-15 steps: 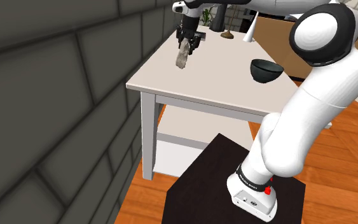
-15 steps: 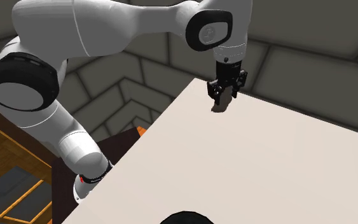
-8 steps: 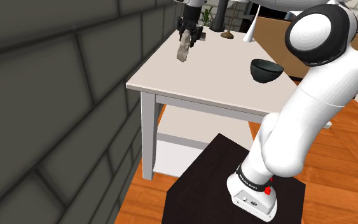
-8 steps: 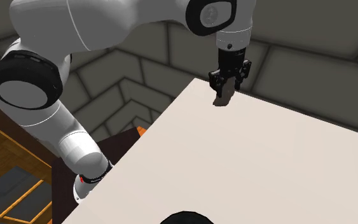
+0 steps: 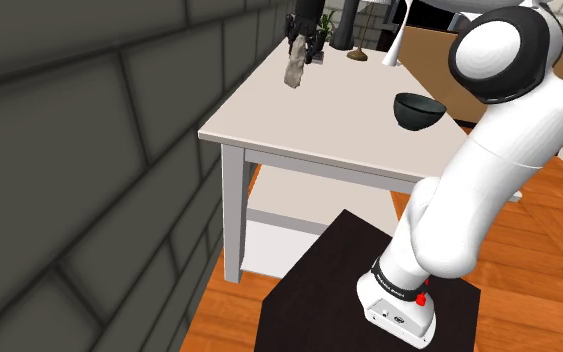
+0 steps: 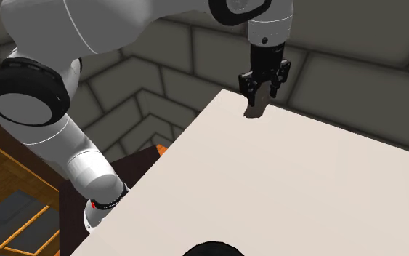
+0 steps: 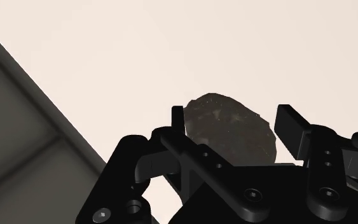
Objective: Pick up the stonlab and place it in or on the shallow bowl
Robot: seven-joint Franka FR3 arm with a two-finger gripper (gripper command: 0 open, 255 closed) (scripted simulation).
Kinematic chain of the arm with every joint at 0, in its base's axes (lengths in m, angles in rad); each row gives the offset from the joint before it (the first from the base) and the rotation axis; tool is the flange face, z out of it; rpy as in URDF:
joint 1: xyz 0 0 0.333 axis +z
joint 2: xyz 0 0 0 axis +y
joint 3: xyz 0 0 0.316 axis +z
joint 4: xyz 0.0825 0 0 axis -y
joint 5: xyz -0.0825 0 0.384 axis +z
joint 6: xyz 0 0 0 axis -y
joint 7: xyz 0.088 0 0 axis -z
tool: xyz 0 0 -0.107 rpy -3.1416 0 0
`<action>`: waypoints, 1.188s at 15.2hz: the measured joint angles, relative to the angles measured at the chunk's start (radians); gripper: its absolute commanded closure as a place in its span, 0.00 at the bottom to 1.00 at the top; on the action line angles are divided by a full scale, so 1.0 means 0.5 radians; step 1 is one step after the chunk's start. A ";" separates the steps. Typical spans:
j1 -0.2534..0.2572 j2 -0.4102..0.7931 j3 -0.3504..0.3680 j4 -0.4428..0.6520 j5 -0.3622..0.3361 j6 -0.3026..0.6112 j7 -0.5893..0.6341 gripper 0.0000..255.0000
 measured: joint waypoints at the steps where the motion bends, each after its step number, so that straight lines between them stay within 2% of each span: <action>1: -0.005 -0.051 -0.002 -0.049 -0.026 0.007 -0.006 1.00; 6: -0.077 -0.305 -0.053 -0.286 -0.152 0.040 -0.119 1.00; 13: -0.195 -0.565 -0.156 -0.461 -0.291 0.028 -0.323 1.00; 18: -0.275 -0.689 -0.261 -0.508 -0.369 0.006 -0.501 1.00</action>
